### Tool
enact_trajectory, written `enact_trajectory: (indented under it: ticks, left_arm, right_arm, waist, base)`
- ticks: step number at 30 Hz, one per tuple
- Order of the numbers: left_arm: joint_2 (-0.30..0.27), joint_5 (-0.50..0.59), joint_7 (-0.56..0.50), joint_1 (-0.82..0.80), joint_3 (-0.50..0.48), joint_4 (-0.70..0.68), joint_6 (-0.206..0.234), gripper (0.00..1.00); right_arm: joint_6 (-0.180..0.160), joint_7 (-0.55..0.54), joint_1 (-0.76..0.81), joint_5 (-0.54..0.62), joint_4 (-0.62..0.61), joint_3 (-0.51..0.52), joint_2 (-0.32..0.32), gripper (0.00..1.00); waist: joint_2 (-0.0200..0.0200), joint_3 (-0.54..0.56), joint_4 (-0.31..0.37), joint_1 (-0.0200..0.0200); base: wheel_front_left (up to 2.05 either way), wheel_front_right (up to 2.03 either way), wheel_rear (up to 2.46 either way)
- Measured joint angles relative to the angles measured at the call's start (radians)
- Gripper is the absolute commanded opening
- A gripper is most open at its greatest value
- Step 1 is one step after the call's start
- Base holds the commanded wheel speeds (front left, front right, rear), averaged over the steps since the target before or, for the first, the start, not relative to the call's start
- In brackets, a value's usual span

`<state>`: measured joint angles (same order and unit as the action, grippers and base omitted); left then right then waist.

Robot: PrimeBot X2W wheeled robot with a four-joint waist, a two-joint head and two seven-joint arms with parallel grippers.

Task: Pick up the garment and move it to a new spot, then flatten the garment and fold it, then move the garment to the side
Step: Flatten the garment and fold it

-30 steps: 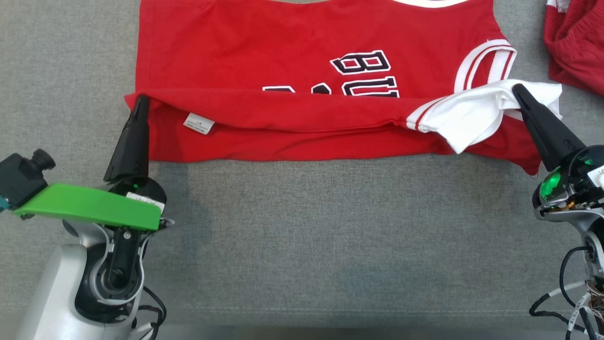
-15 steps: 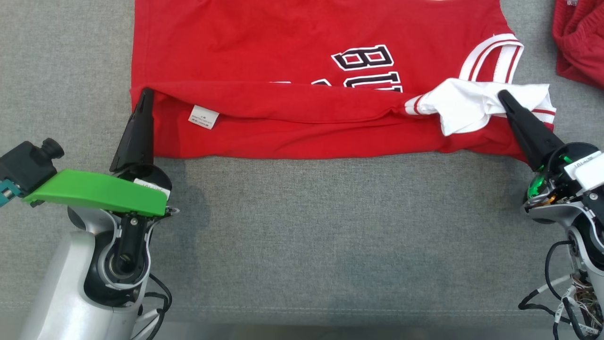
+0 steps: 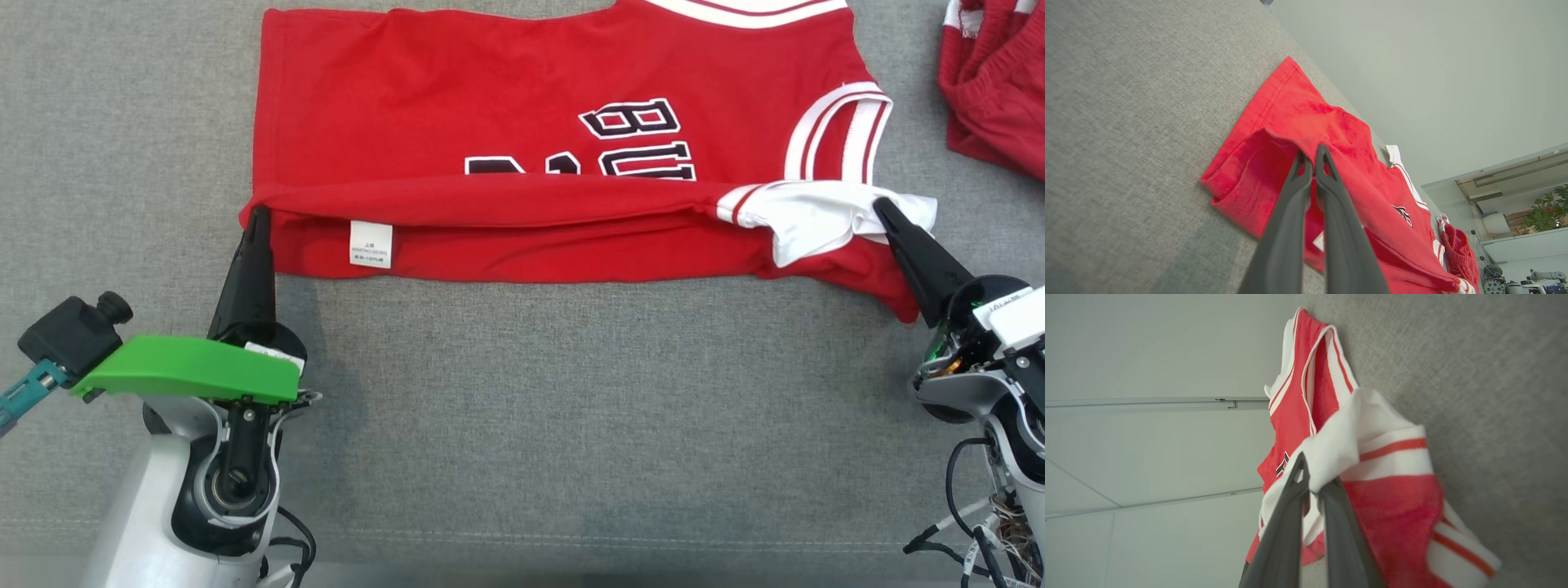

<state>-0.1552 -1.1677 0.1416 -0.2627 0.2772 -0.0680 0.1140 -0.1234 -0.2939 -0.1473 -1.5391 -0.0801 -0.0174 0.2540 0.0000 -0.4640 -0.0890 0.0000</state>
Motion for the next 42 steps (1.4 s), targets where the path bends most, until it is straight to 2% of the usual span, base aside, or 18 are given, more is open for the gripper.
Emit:
enact_trajectory:
  ticks: [7, 18, 30, 31, 32, 34, 35, 36, 37, 38, 39, 40, 42]
  left_arm:
    - [0.001, -0.008, 0.006, 0.022, -0.008, -0.001, -0.001, 0.0]
    - [0.007, -0.007, 0.006, 0.019, 0.013, -0.002, -0.01, 0.0]
    - [0.007, -0.007, 0.01, 0.018, 0.012, 0.027, -0.018, 0.0]
    - [0.007, -0.007, 0.01, 0.018, 0.012, 0.027, -0.018, 0.0]
    - [0.007, -0.007, 0.01, 0.018, 0.011, 0.028, -0.018, 0.01]
    - [0.004, -0.007, 0.01, 0.018, 0.009, 0.032, -0.018, 0.11]
    - [0.002, -0.007, 0.01, 0.018, 0.008, 0.036, -0.018, 0.18]
    - [0.001, -0.007, 0.01, 0.018, 0.009, 0.039, -0.018, 0.29]
    - [-0.001, -0.007, 0.01, 0.018, 0.009, 0.043, -0.018, 0.36]
    - [-0.002, -0.004, 0.01, 0.018, 0.01, 0.046, -0.018, 0.5]
    - [-0.006, 0.003, 0.007, 0.018, 0.013, 0.052, -0.018, 0.94]
    - [-0.006, 0.003, 0.007, 0.018, 0.013, 0.052, -0.018, 1.0]
    - [-0.01, 0.003, 0.002, 0.019, 0.017, 0.069, -0.018, 1.0]
  right_arm:
    - [0.0, 0.002, 0.02, 0.0, 0.002, -0.012, -0.002, 0.0]
    - [0.0, -0.002, -0.003, 0.023, -0.014, -0.051, 0.0, 0.0]
    - [0.001, 0.0, -0.005, 0.028, 0.004, -0.046, -0.006, 0.0]
    - [0.001, 0.0, -0.001, 0.028, 0.007, -0.044, -0.005, 0.03]
    - [0.001, 0.0, 0.001, 0.028, 0.01, -0.043, -0.005, 0.13]
    - [0.002, 0.002, 0.004, 0.029, 0.018, -0.047, -0.006, 0.44]
    - [0.004, 0.003, 0.004, 0.029, 0.021, -0.047, -0.006, 0.81]
    - [0.008, 0.004, 0.004, 0.034, 0.023, -0.048, -0.006, 1.0]
    - [0.009, 0.006, 0.004, 0.037, 0.024, -0.048, -0.006, 1.0]
    - [0.009, 0.01, 0.005, 0.038, 0.025, -0.047, -0.006, 1.0]
    - [0.009, 0.012, 0.006, 0.039, 0.025, -0.044, -0.006, 1.0]
    - [0.009, 0.012, 0.006, 0.039, 0.025, -0.044, -0.006, 1.0]
    - [0.015, 0.021, 0.006, 0.049, 0.029, -0.041, -0.005, 1.0]
  waist:
    - [0.0, 0.029, -0.015, 0.0]
    - [0.0, 0.005, -0.026, 0.0]
    - [0.0, 0.006, -0.019, 0.0]
    - [0.0, 0.007, -0.018, 0.0]
    - [0.0, 0.008, -0.016, 0.0]
    - [0.0, 0.009, -0.011, 0.0]
    - [0.0, 0.011, -0.008, 0.0001]
    - [0.0, 0.012, -0.005, 0.0]
    - [0.0, 0.014, -0.002, 0.0]
    - [0.0, 0.016, 0.001, 0.0]
    - [0.0, 0.018, 0.003, 0.0]
    - [0.0, 0.018, 0.003, 0.0]
    - [0.0, 0.022, 0.006, 0.0]
  base:
    - [0.0, 0.0, 0.0]
    - [0.0, 0.0, 0.0]
    - [0.0, 0.0, 0.0]
    - [0.0, 0.0, 0.0]
    - [0.0, 0.0, 0.0]
    - [0.0, 0.0, 0.0]
    - [0.0, 0.0, 0.0]
    - [0.0, 0.0, 0.0]
    - [0.0, 0.0, 0.0]
    - [0.0, 0.0, 0.0]
    - [0.0, 0.0, 0.0]
    - [0.0, 0.0, 0.0]
    - [0.0, 0.0, 0.0]
